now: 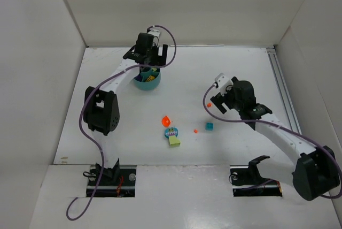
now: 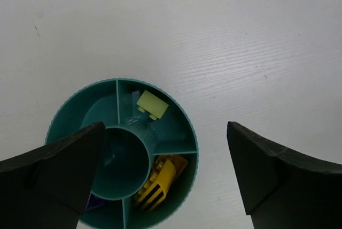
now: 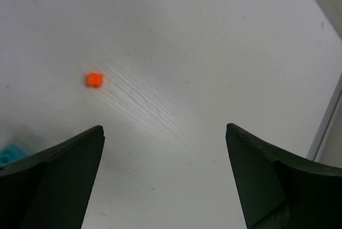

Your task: Sort the legos into containers by color

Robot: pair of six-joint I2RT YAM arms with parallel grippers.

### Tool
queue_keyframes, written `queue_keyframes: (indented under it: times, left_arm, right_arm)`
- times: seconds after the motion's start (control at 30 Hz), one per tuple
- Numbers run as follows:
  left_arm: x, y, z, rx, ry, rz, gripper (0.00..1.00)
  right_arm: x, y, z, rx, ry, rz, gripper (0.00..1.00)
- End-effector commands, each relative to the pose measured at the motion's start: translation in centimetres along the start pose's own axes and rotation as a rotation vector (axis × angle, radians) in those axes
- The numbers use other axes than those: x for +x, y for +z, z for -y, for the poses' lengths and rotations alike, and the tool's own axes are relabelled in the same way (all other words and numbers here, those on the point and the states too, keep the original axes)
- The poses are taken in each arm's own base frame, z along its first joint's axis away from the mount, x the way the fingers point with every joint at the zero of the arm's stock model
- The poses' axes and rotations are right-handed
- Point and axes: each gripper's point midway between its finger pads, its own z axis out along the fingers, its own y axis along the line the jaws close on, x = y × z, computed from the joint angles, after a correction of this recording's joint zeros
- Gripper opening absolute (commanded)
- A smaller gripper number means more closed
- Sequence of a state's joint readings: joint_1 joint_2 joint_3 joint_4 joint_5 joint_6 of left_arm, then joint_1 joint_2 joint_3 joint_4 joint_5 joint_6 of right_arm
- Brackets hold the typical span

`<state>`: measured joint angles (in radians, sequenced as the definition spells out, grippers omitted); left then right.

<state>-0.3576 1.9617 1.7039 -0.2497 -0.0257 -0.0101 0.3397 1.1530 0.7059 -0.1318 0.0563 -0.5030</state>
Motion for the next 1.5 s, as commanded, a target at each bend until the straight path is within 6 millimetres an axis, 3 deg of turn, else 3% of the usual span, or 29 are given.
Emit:
queue_keyframes:
  times: [0.0, 0.03, 0.07, 0.1, 0.13, 0.2, 0.27, 0.33, 0.37, 0.5, 0.67, 0.7, 0.87, 0.97, 1.07, 1.13, 1.47]
  left_arm:
    - [-6.5, -6.8, 0.6, 0.064, -0.03, 0.205, 0.98]
    - [-6.6, -7.5, 0.6, 0.066, -0.041, 0.214, 1.0]
    - [-7.4, -9.4, 1.1, 0.078, -0.037, 0.247, 1.0]
    - [-6.6, -9.0, 0.9, 0.066, -0.051, 0.228, 1.0]
    - [-6.4, -10.5, 1.3, 0.067, -0.047, 0.245, 1.0]
    - [-5.4, -11.9, 1.7, 0.03, -0.075, 0.248, 1.0]
    - [-3.5, -13.6, 1.7, 0.02, -0.17, 0.252, 1.0]
    - [-2.1, -14.8, 1.4, -0.016, -0.272, 0.272, 1.0]
    - [0.3, -15.6, 1.4, -0.012, -0.34, 0.26, 1.0]
    - [5.8, -17.1, 3.1, 0.027, -0.452, 0.231, 1.0]
    - [12.2, -18.4, 4.8, 0.005, -0.543, 0.15, 1.0]
    - [14.3, -18.5, 4.8, -0.009, -0.562, 0.115, 1.0]
    - [18.0, -19.0, 4.2, -0.071, -0.68, 0.056, 1.0]
    - [19.3, -19.6, 3.9, -0.093, -0.747, 0.046, 1.0]
    - [19.3, -20.5, 3.3, -0.102, -0.811, 0.082, 1.0]
    - [19.2, -21.2, 2.9, -0.11, -0.825, 0.095, 1.0]
    - [18.8, -23.8, 1.2, -0.081, -0.893, 0.19, 1.0]
  right_arm:
    - [-5.6, -1.5, -1.5, -0.025, -0.101, 0.164, 1.0]
    - [-6.5, -2.0, -3.8, -0.087, -0.151, 0.179, 1.0]
    - [-7.0, -2.3, -4.7, -0.099, -0.172, 0.181, 1.0]
    - [-7.0, -2.3, -6.1, -0.128, -0.195, 0.174, 1.0]
    - [-7.8, -3.0, -8.8, -0.192, -0.249, 0.204, 1.0]
    - [-7.9, -3.4, -11.6, -0.257, -0.28, 0.217, 1.0]
    - [-7.8, -4.3, -15.9, -0.367, -0.304, 0.233, 0.98]
    - [-7.7, -4.9, -18.1, -0.411, -0.303, 0.237, 0.98]
    - [-7.3, -5.6, -19.8, -0.447, -0.324, 0.241, 0.97]
    - [-5.2, -6.2, -23.4, -0.509, -0.327, 0.185, 0.95]
    - [-3.6, -6.2, -25.7, -0.559, -0.23, 0.102, 0.95]
    - [-4.0, -6.0, -25.8, -0.547, -0.189, 0.09, 0.96]
    - [-3.9, -4.9, -27.8, -0.513, 0.081, -0.042, 0.96]
    - [-4.1, -4.8, -29.2, -0.482, 0.124, -0.103, 0.96]
    - [-5.8, -4.7, -30.3, -0.483, 0.124, -0.099, 0.96]
    - [-5.5, -4.3, -31.4, -0.482, 0.145, -0.134, 0.96]
    - [-0.9, -4.2, -33.0, -0.374, 0.408, -0.358, 0.93]
